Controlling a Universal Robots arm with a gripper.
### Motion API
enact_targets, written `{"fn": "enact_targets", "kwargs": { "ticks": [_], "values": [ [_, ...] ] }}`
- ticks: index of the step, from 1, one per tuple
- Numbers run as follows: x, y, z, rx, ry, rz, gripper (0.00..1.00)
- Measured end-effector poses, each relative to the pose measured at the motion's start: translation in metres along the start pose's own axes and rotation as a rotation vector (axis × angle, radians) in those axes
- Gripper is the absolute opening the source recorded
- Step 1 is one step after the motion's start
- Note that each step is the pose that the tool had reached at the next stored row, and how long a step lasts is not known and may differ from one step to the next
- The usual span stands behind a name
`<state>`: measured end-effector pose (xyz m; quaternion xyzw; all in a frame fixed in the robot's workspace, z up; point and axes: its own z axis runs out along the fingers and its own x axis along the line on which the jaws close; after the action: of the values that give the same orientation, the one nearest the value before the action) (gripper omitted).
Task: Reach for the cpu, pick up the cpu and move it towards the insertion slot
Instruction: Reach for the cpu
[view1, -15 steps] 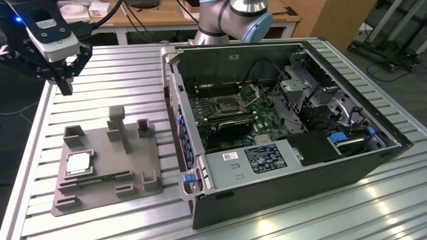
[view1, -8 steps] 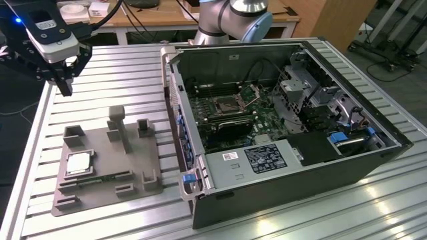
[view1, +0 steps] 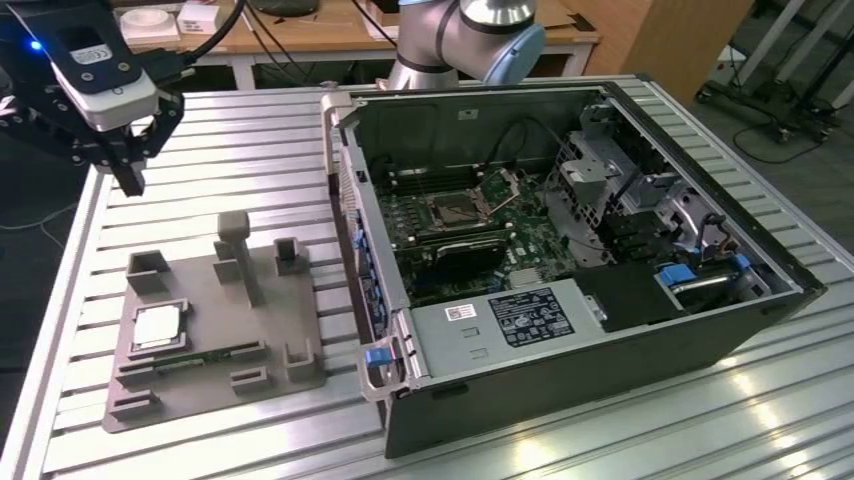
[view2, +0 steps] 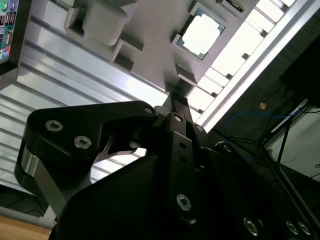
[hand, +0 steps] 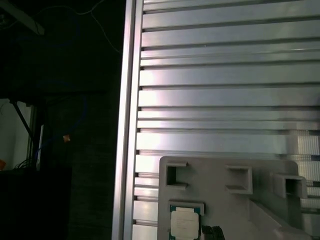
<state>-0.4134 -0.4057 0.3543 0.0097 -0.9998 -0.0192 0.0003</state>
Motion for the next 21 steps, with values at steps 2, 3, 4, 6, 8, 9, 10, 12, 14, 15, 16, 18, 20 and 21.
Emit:
{"fn": "enact_targets", "kwargs": {
  "ticks": [2,3,4,6,8,9,10,12,14,15,16,18,20,21],
  "values": [
    [0.0,-0.0003,0.0005,0.0001,0.0001,0.0,0.11],
    [0.0,-0.0003,0.0007,0.0001,0.0001,0.0,0.11],
    [0.0,-0.0003,0.0008,0.0002,0.0002,0.0,0.11],
    [0.0,-0.0004,0.0009,0.0001,0.0001,0.0,0.11],
    [0.0,-0.0004,0.0017,0.0001,0.0001,0.0,0.11],
    [0.0,-0.0004,0.0018,0.0003,0.0,0.0,0.11],
    [-0.0001,-0.0004,0.002,0.0008,0.0,0.0,0.11],
    [0.0,-0.0005,0.0021,0.0017,0.0,0.0,0.11],
    [0.0,-0.0006,0.0025,0.0026,0.0,0.0,0.11],
    [0.0001,-0.0008,0.0028,0.0028,-0.0004,0.0,0.11],
    [0.0001,-0.001,0.003,0.0032,-0.0009,0.0,0.11],
    [0.0001,-0.002,0.0037,0.0037,-0.0016,0.0,0.11],
    [0.0005,-0.0032,0.0052,0.0037,-0.0028,0.0,0.11],
    [0.001,-0.0036,0.0062,0.0036,-0.0034,0.0,0.11]
  ]
}}
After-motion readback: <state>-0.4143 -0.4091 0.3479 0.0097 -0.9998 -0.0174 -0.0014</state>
